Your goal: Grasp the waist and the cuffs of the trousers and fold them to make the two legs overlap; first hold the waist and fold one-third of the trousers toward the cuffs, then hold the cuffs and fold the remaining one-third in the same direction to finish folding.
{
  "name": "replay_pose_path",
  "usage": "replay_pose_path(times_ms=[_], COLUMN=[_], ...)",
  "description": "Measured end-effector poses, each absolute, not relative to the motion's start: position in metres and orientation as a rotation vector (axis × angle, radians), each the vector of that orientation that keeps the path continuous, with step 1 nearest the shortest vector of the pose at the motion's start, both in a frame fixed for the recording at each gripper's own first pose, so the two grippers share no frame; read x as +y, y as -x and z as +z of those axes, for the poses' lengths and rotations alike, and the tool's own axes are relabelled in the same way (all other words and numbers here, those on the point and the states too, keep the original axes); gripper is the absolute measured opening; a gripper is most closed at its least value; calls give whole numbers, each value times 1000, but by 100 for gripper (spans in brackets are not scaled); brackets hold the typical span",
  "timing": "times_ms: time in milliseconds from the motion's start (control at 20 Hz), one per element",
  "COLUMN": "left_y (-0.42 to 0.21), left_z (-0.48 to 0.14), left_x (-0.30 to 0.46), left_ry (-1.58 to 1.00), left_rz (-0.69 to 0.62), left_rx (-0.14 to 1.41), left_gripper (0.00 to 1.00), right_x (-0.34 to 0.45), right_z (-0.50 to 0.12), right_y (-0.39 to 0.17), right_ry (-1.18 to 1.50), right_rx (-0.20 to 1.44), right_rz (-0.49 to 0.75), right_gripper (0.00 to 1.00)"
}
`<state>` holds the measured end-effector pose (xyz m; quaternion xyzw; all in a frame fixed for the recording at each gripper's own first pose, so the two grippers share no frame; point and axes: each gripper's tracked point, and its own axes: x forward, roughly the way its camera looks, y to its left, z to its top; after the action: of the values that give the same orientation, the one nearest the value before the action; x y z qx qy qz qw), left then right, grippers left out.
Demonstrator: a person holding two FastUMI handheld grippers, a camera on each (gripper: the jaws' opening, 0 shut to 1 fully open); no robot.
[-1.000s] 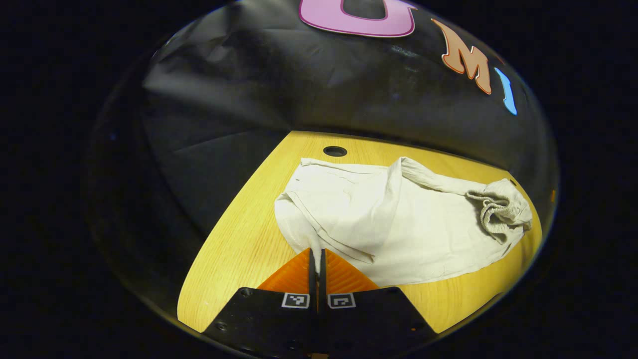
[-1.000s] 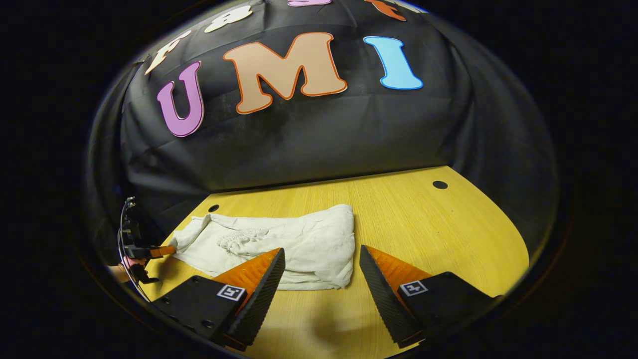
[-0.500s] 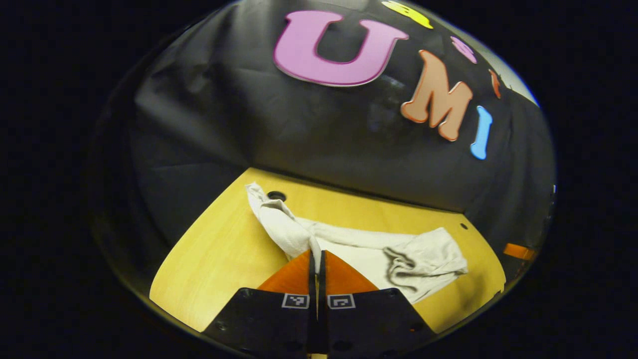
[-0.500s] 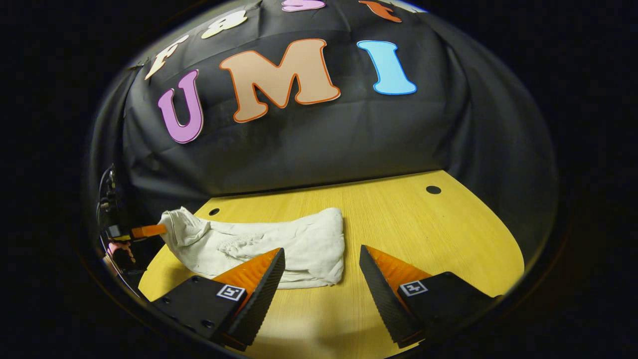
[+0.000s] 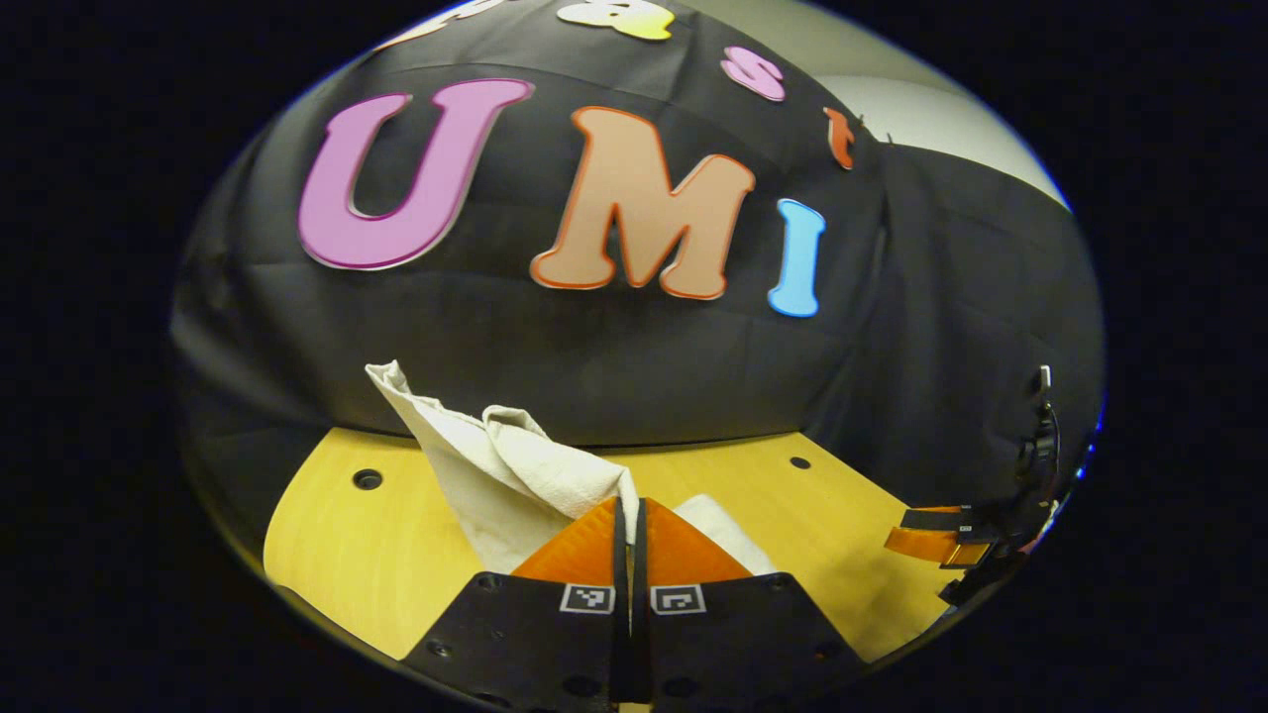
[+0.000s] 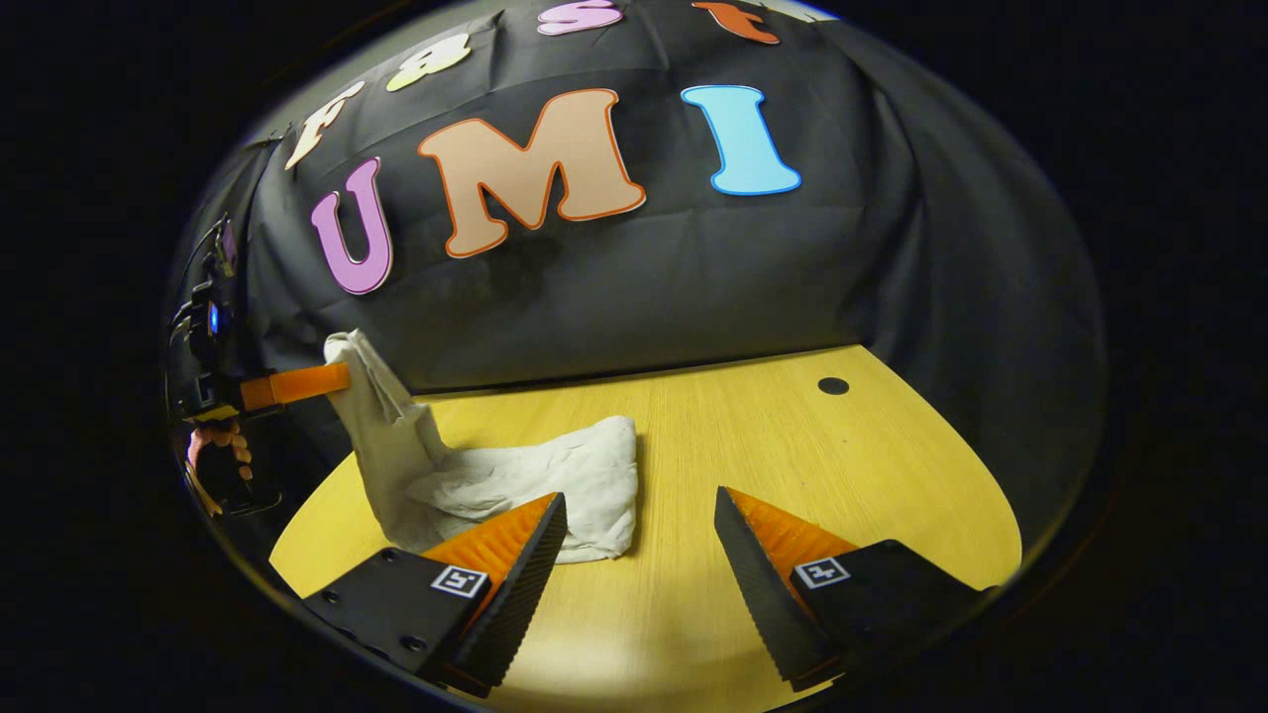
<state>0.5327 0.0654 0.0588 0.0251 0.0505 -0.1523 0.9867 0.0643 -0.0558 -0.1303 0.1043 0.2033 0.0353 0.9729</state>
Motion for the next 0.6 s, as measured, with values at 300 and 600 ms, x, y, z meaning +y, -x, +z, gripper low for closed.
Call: replay_pose_path(times_ms=[300, 600], left_y=[-566, -556], left_z=[-21, -109], left_x=[-26, -59], left_ry=[-14, 17], left_rz=[-364, -362], left_rx=[198, 392], left_gripper=[0, 84], right_x=[-85, -86], right_z=[-133, -138], right_y=[-53, -40], right_ry=[-182, -151], right_rx=[413, 435], right_rz=[68, 108], right_gripper=[97, 96])
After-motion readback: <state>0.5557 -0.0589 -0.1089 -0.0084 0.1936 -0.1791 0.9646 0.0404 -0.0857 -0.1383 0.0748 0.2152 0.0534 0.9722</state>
